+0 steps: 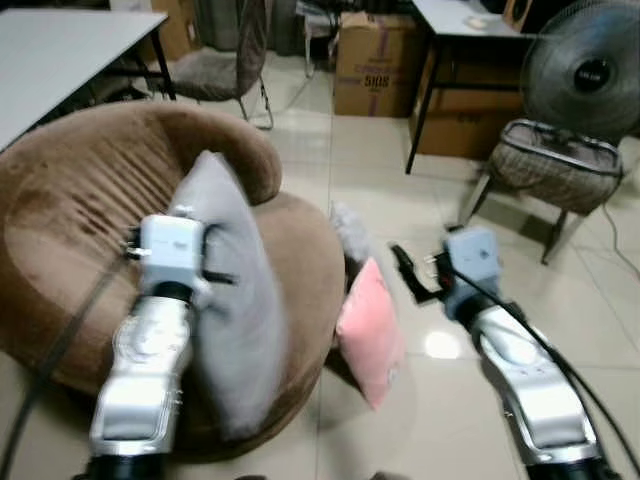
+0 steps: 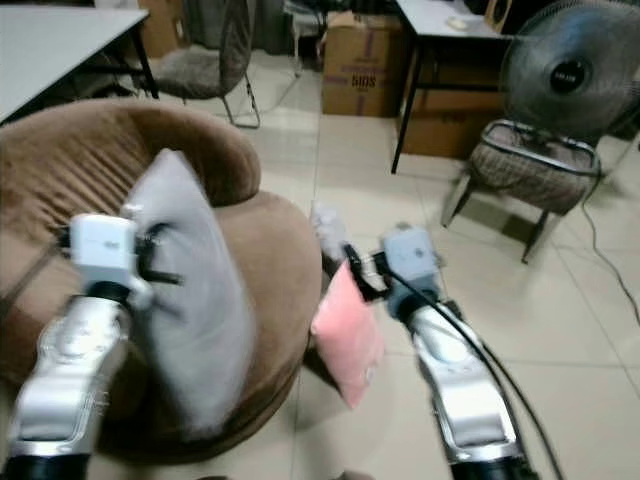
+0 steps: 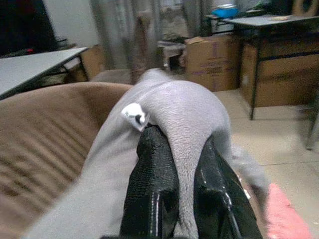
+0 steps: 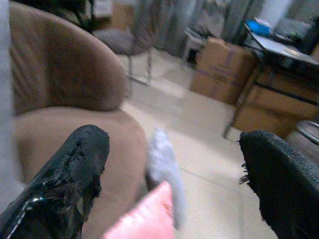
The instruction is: Move the pillow to the sofa from floor
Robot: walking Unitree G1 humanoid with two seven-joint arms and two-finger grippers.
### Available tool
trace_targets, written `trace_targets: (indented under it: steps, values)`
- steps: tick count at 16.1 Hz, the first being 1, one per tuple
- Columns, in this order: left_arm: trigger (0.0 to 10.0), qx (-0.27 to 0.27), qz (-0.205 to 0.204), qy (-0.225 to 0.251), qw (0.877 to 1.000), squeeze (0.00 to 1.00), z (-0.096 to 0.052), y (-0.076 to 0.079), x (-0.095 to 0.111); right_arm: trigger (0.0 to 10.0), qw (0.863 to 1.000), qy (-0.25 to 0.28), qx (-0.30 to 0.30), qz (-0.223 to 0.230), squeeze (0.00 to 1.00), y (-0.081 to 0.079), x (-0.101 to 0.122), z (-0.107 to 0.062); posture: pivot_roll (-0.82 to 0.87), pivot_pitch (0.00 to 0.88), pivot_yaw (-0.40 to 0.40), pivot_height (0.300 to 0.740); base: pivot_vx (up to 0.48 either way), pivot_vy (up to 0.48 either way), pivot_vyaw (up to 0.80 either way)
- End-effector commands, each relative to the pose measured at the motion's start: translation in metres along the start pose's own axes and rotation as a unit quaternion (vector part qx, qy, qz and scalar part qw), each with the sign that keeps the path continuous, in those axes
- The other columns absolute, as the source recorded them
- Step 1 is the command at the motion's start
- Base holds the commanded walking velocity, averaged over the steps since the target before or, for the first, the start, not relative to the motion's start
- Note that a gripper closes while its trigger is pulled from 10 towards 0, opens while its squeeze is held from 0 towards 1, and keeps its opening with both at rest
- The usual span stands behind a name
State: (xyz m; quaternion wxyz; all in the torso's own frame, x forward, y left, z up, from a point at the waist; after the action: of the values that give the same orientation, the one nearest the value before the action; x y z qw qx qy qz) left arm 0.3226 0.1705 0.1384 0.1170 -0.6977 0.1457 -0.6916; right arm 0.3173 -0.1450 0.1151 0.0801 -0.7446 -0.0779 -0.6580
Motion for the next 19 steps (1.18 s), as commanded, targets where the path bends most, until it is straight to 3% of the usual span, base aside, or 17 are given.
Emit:
trace_targets:
  steps: [1,4,8,13,17,19]
  values:
    - [10.0,0.013,0.009,0.038,0.999,0.0,0.002,-0.009,0.02,10.0,1.0,0.014,0.002,-0.003,0.0,-0.002,0.007,0.001,0.04,0.0,-0.012,0.74,0.334,0.0,0.0]
    - [10.0,0.01,0.01,0.038,0.999,0.0,0.003,-0.008,0.021,10.0,1.0,0.014,0.006,-0.008,0.0,-0.002,0.006,0.0,0.04,0.0,-0.008,0.74,0.334,0.0,0.0]
    - [10.0,0.008,0.011,0.036,0.999,0.0,0.005,-0.006,0.021,10.0,1.0,0.013,0.008,-0.017,0.0,-0.003,0.003,-0.001,0.04,0.0,-0.008,0.74,0.334,0.0,0.71]
    - [10.0,0.006,0.013,0.035,0.999,0.0,0.006,-0.006,0.02,10.0,0.999,0.013,0.013,-0.027,0.0,-0.004,0.001,0.0,0.04,0.0,0.001,0.74,0.332,0.0,0.0]
    - [10.0,0.004,0.011,0.036,0.999,0.0,0.007,-0.005,0.02,10.0,0.999,0.012,0.03,-0.028,0.0,-0.011,-0.001,-0.002,0.05,0.0,-0.009,0.74,0.327,0.0,0.6]
    - [10.0,-0.002,0.009,0.039,0.999,0.0,0.015,-0.001,0.021,10.0,0.999,0.012,0.02,-0.025,0.0,-0.007,-0.002,-0.001,0.05,0.0,-0.012,0.74,0.319,0.0,0.0]
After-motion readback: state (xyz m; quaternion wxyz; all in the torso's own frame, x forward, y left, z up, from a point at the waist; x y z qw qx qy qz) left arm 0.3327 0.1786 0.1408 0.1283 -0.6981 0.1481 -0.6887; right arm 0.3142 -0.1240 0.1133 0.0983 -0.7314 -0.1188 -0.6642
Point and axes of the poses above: a point about 5 cm out from each wrist's last joint towards the gripper, its own z axis pointing out of the wrist towards the gripper, its own x axis along the axis of the wrist's last joint, y = z × x, the point moved 5 cm from there along z, pointing out of the wrist towards the gripper, and after that the axes turned 12 degrees about z, right-handed, at the moved point
